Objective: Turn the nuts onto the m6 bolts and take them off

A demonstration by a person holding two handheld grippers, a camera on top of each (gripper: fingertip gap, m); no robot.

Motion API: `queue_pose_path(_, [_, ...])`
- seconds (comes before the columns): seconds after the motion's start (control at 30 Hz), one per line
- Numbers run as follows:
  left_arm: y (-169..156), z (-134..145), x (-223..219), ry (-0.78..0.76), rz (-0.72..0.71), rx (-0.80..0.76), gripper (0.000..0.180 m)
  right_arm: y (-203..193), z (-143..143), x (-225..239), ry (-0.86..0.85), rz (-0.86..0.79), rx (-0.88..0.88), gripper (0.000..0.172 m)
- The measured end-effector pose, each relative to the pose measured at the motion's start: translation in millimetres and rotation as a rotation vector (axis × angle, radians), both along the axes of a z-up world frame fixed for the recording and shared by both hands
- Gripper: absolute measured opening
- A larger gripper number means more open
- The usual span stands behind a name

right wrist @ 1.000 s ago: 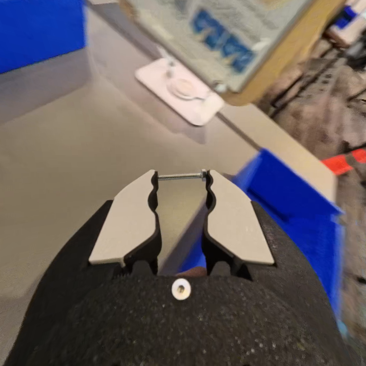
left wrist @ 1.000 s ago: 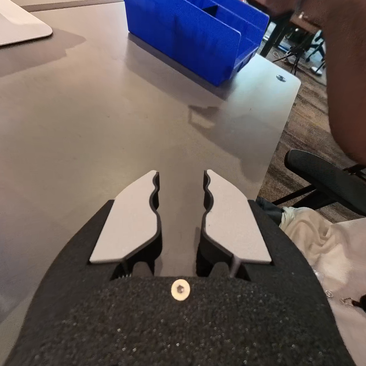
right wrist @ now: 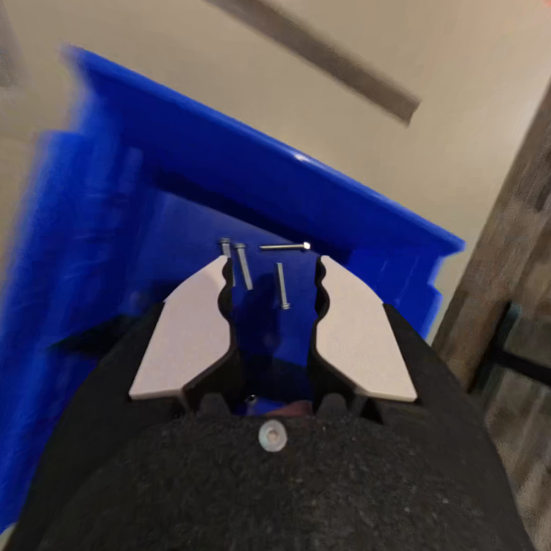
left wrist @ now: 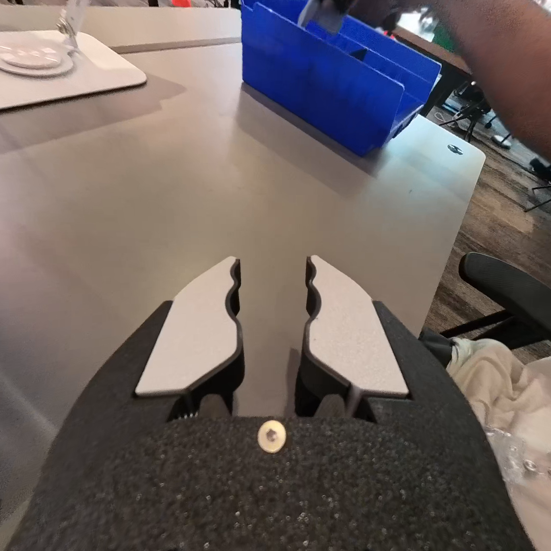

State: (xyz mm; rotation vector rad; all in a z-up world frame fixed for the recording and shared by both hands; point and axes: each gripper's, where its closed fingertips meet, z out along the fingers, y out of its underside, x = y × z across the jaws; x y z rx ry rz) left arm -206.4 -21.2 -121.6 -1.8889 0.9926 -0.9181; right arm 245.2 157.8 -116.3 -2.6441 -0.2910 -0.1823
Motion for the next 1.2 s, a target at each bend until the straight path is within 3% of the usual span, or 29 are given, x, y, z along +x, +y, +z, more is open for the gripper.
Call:
queue_pose_path(0.07, [2.5,3.5,-3.3,-0.006,0.014,0.016,0.041,-28.8,59.1,-55.5,0.088,0.121,0.234,0.052])
queue_pose_path(0.13, [3.3,7.2,-5.8,-0.012,0.023,0.028,0.041,-83.7,107.6,-131.3,0.172,0.293,0.428,0.051])
queue_pose_path(0.23, [5.9,12.5,-9.2,-0.017,0.057,0.052,0.041,-182.0,120.1,-242.1,0.226,0.534,0.547,0.052])
queue_pose_path(0.37, [9.1,15.3,-16.2,-0.006,0.145,0.081,0.041,-259.8,78.9,-318.4,0.205,0.607,0.562,0.051])
queue_pose_path(0.5, [3.9,18.1,-17.7,-0.027,0.173,0.094,0.041,-338.0,35.0,-432.0,0.594,0.82,0.438,0.034])
queue_pose_path(0.57, [2.4,19.0,-17.4,-0.02,0.174,0.116,0.041,-367.4,-20.1,-479.8,0.528,0.935,0.328,0.031])
queue_pose_path(0.67, [0.4,18.0,-16.0,-0.002,0.169,0.136,0.041,-385.2,-112.8,-508.8,0.315,1.022,0.158,0.035])
queue_pose_path(0.77, [-4.4,15.5,-13.3,0.011,0.153,0.138,0.041,-384.7,-165.7,-513.3,0.28,1.007,0.036,0.029])
queue_pose_path(0.87, [-8.1,13.9,-11.5,0.031,0.138,0.159,0.041,-386.2,-184.4,-512.5,0.253,1.022,-0.013,0.028])
queue_pose_path(1.2, [-14.4,10.2,-8.3,0.049,0.104,0.163,0.041,-383.6,-194.4,-524.6,0.255,1.083,-0.058,0.02])
